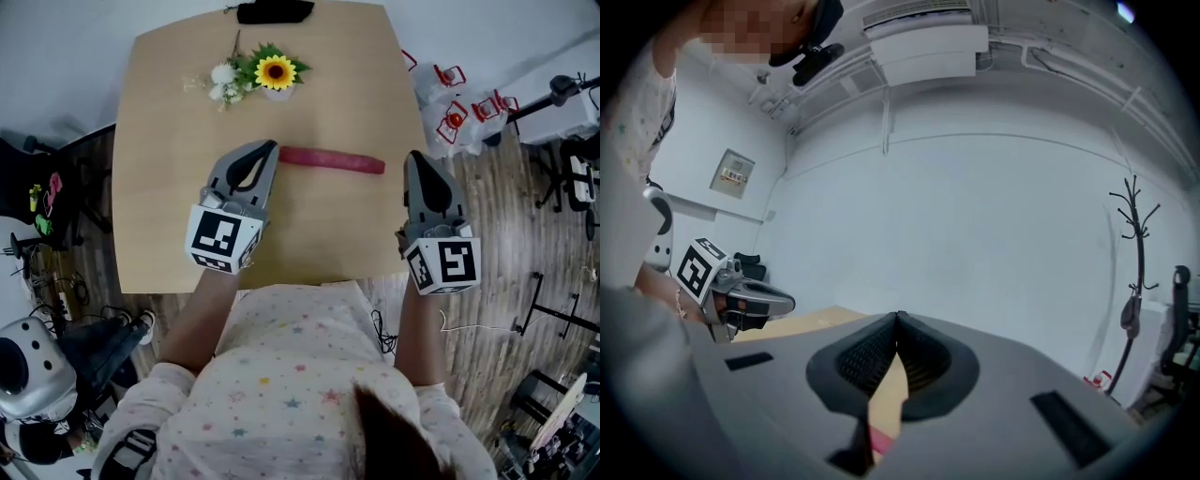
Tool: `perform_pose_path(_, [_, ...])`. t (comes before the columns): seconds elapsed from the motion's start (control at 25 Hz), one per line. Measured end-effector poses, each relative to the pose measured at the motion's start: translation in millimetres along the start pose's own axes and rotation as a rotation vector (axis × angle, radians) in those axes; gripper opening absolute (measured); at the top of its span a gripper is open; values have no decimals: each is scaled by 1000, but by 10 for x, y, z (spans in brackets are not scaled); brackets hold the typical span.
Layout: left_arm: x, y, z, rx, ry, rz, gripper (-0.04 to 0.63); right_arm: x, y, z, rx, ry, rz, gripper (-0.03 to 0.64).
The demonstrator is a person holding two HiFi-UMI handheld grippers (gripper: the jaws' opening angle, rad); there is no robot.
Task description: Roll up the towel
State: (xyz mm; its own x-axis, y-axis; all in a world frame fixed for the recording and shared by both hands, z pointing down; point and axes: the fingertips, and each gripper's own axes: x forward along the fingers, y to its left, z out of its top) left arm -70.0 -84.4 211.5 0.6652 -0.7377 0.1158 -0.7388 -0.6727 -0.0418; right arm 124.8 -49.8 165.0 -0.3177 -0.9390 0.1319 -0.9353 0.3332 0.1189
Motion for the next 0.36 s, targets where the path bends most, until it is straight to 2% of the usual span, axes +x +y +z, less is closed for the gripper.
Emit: perform_pose_path(0.36, [25,-27,45,6,-8,16,14,-23,-42,16,4,-8,4,0])
